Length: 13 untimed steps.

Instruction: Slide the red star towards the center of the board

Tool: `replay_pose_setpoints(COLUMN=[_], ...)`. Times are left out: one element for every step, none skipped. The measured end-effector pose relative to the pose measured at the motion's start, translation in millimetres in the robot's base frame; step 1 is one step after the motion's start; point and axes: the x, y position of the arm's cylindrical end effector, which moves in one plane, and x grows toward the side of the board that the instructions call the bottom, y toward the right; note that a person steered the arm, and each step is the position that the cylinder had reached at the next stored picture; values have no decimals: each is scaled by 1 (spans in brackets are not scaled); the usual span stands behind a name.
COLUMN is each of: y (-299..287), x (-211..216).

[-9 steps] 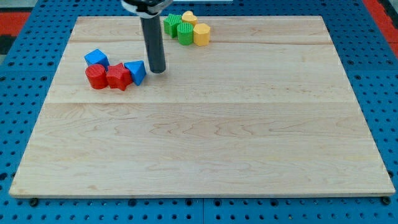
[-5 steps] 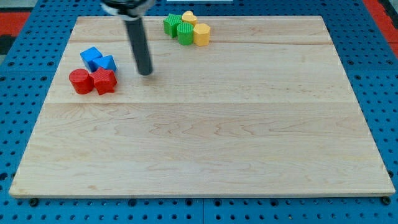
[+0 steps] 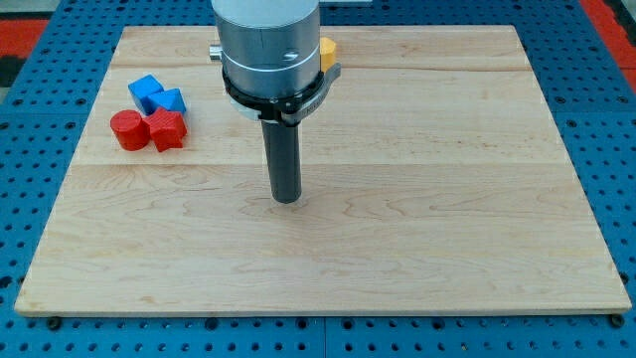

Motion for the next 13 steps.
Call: replay_pose_setpoints(y=[-79, -180, -229, -229, -215, -168, -138, -107, -133, -118, -61, -65, -98], x=[17, 15, -30, -89, -115, -112, -106, -94, -88, -77, -68, -56, -48])
